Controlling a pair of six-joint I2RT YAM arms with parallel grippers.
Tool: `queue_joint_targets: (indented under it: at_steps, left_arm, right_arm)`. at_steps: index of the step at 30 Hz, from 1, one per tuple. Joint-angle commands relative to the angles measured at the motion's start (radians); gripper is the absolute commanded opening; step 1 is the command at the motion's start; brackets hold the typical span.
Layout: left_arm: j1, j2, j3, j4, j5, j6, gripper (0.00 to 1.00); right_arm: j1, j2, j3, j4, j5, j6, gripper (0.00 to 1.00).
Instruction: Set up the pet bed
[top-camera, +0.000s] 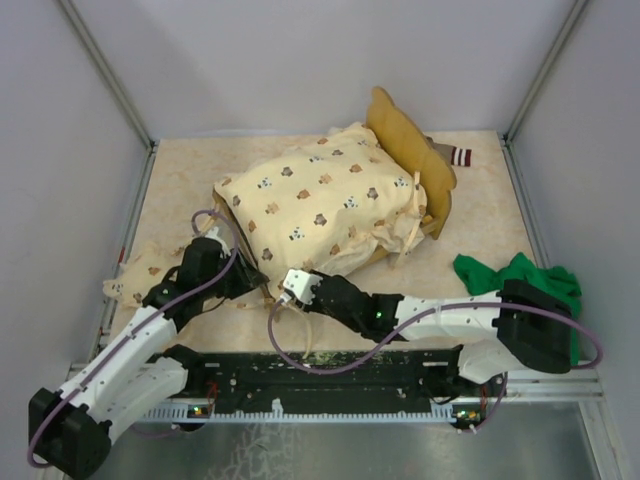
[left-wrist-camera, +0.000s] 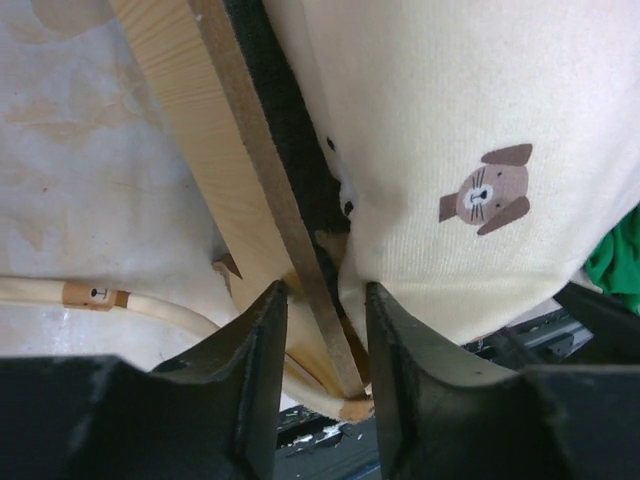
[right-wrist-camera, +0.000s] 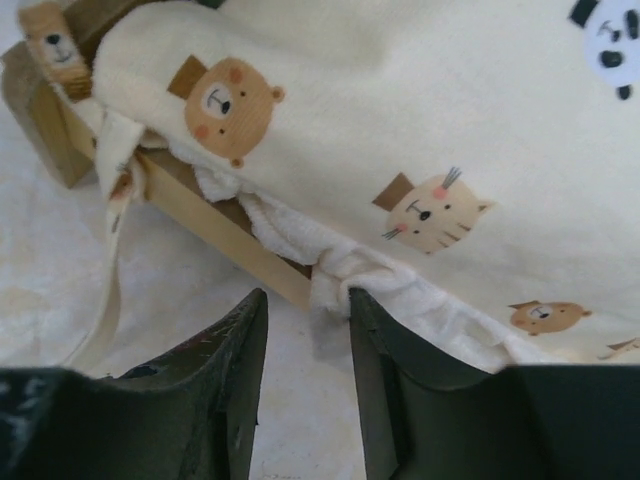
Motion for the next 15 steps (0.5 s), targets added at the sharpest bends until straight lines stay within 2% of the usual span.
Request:
queue_joint_targets:
  at_steps: [1, 3, 8, 15]
  left_arm:
    - [0.004, 0.026, -0.006, 0.044, -0.026, 0.002, 0.38]
    - [0.004, 0.035, -0.001, 0.032, -0.055, 0.005, 0.31]
    - [0.004, 0.047, -0.006, 0.049, -0.121, 0.036, 0.22]
    - [0.005, 0.122, 0.029, 0.104, -0.182, 0.108, 0.21]
  right_arm:
    - [-0.01, 0.017, 0.059, 0.069, 0.035, -0.087, 0.24]
    - [-0.01, 0.006, 0.06, 0.066, 0.051, -0.102, 0.01]
    - [-0.009, -0.067, 0.074, 0.009, -0.017, -0.083, 0.0]
    - [-0.052, -0.17, 0.096, -0.085, -0.153, 0.038, 0.0]
